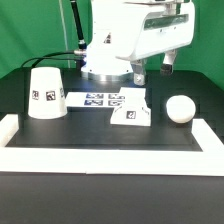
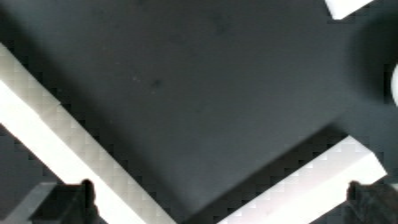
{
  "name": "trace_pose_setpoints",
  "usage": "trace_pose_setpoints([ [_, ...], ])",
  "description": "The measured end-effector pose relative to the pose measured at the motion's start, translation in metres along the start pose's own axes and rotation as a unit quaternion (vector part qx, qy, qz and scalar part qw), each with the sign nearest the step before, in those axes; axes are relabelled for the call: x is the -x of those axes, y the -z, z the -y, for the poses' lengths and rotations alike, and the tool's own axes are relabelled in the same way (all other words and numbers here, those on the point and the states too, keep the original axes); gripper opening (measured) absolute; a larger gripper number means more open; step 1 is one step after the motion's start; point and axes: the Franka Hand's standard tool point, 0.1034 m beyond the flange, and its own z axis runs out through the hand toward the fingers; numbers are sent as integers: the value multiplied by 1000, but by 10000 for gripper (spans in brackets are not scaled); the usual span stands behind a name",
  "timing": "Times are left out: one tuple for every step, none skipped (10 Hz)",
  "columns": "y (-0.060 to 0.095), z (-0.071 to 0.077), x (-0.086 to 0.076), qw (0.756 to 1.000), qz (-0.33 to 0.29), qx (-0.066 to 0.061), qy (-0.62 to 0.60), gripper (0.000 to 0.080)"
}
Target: Assemble lamp
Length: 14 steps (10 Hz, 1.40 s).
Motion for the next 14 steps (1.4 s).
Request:
trace_pose_setpoints([
  [0, 0, 0, 1000, 0, 0, 0, 700],
  [0, 0, 0, 1000, 0, 0, 0, 700],
  [0, 0, 0, 1000, 0, 0, 0, 700],
  [0, 0, 0, 1000, 0, 0, 0, 700],
  [0, 0, 0, 1000, 0, 0, 0, 700],
  [-1, 0, 2, 1000, 1, 0, -1, 700],
  [-3, 2, 15, 999, -3, 4, -33, 700],
  [-7, 14, 34, 997, 0, 4, -83, 700],
  [-9, 24, 43, 991, 11, -2, -134, 700],
  [-13, 26, 48, 989, 13, -5, -145, 700],
  [-16, 25, 55, 989, 16, -7, -149, 700],
  [-15, 25, 53, 989, 15, -6, -147, 700],
  [-15, 26, 52, 989, 15, -6, -146, 700],
  [-15, 25, 52, 989, 15, -6, -147, 700],
])
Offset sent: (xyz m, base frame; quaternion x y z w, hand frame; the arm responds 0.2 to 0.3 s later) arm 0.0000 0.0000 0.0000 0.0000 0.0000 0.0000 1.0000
